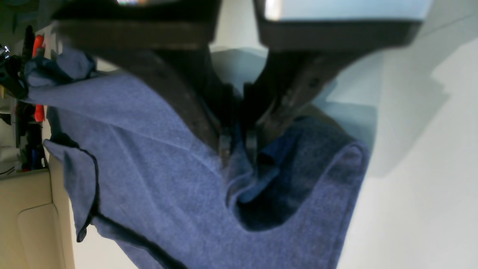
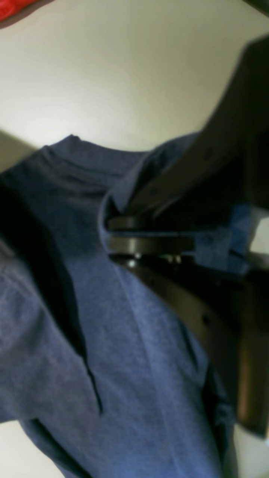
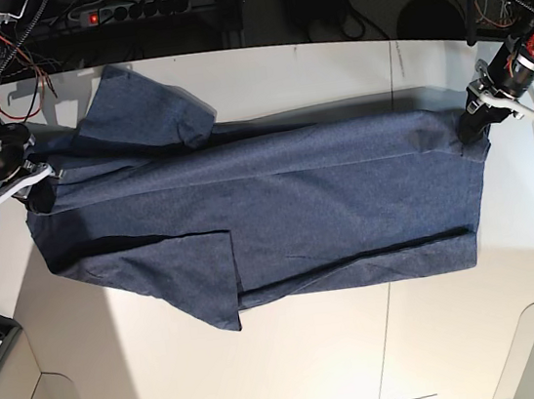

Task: Layout the t-shirt on the table in an organized manner, then fold the t-shirt properly
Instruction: 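Fold the lifted edge over the shirt body with both grippers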

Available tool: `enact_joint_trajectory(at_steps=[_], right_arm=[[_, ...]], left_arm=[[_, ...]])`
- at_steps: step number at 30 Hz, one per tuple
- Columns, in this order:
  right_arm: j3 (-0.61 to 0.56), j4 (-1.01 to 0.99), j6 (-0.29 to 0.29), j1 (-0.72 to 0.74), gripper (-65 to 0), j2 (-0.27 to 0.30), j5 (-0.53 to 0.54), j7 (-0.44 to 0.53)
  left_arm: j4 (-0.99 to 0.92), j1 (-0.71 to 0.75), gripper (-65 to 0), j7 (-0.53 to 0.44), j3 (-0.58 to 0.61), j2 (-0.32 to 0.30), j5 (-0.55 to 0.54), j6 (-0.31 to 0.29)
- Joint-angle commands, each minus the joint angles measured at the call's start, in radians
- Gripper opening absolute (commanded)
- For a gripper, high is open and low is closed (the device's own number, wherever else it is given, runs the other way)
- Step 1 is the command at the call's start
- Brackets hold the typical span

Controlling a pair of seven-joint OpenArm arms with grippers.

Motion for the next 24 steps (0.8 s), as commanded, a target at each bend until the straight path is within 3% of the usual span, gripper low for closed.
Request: enact_joint_trajectory(at_steps=[1, 7, 15, 19, 22, 24], right_arm=[[0.002, 0.015, -0.002, 0.011, -65.0, 0.013, 0.004, 0.026], [0.002, 0.015, -0.002, 0.011, -65.0, 0.012, -0.009, 0.026], [0.002, 0.015, -0.002, 0.011, -65.0, 0.011, -0.009, 0.025], [0.002, 0.015, -0.002, 0.010, -65.0, 0.011, -0.009, 0.025], [0.002, 0.015, -0.002, 0.010, -65.0, 0.011, -0.009, 0.025], [0.002, 0.015, -0.002, 0.010, -65.0, 0.011, -0.009, 0.025]], left_arm=[[0.013, -0.007, -65.0, -0.018, -0.006, -0.018, -0.045, -0.016], [0.013, -0.013, -65.0, -0.018, -0.006, -0.017, -0.246, -0.016], [0.013, -0.061, -65.0, -0.047, -0.006, -0.017, -0.050, -0.016], [0.013, -0.073, -65.0, -0.113, -0.006, -0.017, 0.057, 0.070], [0.013, -0.077, -65.0, -0.142, -0.006, -0.017, 0.106, 0.097], [0.013, -0.077, -57.9, -0.146, -0.006, -0.017, 0.122, 0.103]])
